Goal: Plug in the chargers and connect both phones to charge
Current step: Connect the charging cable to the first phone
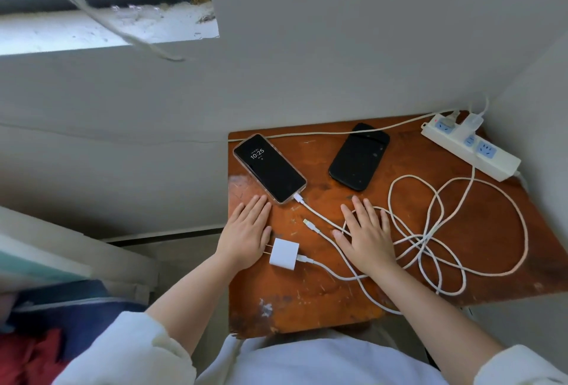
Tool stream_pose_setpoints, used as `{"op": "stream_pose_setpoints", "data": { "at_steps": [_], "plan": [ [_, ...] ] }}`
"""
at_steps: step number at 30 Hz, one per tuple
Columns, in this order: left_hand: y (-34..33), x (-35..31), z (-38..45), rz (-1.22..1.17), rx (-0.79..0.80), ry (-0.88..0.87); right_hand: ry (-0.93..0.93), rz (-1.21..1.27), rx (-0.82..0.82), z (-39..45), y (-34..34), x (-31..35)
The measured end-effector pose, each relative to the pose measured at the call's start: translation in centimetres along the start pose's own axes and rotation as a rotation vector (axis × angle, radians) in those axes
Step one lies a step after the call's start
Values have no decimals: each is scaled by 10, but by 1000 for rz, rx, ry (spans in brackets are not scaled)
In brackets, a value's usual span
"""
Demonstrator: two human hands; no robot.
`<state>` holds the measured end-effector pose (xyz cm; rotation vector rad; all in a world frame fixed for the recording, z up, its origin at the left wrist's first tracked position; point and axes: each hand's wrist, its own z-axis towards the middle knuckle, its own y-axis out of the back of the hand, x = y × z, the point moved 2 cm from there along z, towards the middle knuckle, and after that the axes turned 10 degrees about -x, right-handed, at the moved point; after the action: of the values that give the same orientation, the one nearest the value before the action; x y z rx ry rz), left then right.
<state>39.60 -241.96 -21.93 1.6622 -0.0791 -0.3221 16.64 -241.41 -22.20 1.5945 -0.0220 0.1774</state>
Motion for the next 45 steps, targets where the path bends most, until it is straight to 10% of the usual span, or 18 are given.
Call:
{"op": "stream_pose_setpoints", "data": {
  "at_steps": [45],
  "plan": [
    [-2,1,-2,-11,-21,-5,68,109,65,-24,24,58]
  ]
}}
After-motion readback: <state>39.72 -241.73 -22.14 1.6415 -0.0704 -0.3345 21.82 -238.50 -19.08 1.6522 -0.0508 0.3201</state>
